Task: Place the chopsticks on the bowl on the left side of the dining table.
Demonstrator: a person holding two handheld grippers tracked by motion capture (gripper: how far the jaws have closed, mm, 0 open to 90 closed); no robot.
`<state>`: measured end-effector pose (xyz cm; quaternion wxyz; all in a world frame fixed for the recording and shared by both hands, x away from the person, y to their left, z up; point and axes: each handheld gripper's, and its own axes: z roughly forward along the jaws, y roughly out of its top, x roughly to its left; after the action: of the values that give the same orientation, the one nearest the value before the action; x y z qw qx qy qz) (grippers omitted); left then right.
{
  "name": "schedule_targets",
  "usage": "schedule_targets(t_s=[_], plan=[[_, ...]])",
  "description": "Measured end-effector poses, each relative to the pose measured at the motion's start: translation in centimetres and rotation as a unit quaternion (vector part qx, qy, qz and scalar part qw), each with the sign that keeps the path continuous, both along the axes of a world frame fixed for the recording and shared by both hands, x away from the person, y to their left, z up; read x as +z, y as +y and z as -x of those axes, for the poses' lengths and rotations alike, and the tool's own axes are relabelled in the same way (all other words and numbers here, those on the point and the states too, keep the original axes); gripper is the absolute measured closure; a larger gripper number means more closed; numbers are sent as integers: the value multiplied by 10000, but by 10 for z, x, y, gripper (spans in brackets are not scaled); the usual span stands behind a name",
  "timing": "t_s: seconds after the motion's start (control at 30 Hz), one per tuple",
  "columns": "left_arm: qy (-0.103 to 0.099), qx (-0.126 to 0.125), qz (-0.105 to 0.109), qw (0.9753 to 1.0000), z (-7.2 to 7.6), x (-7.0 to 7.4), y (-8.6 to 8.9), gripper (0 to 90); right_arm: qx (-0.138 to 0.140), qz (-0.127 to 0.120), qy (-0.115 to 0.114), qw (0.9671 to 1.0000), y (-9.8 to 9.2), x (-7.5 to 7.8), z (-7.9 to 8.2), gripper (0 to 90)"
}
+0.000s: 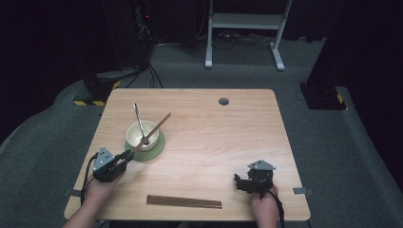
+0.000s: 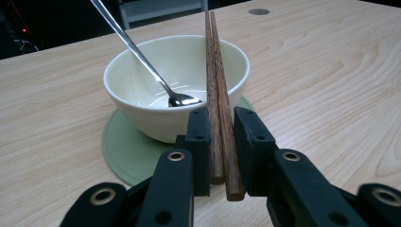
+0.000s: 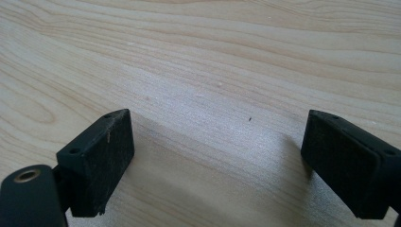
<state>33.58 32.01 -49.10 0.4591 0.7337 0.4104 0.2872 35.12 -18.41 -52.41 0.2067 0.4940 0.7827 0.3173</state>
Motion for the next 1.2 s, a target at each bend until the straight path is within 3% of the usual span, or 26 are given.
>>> schedule_targets(t_s=[0.37,1.03,1.13,1.2], plan=[[-1,17,-9,10000,0,0,0,729,0,-1,0,10000,0,0,0,100],[-32,295,-66,9995,-2,0,4,644,46,7,13,10000,0,0,-1,101],[-27,345,-66,9994,-2,0,6,633,41,21,-2,10000,3,3,0,111],[-15,386,-57,9992,-2,-1,8,625,143,23,-157,9998,9,10,2,111]])
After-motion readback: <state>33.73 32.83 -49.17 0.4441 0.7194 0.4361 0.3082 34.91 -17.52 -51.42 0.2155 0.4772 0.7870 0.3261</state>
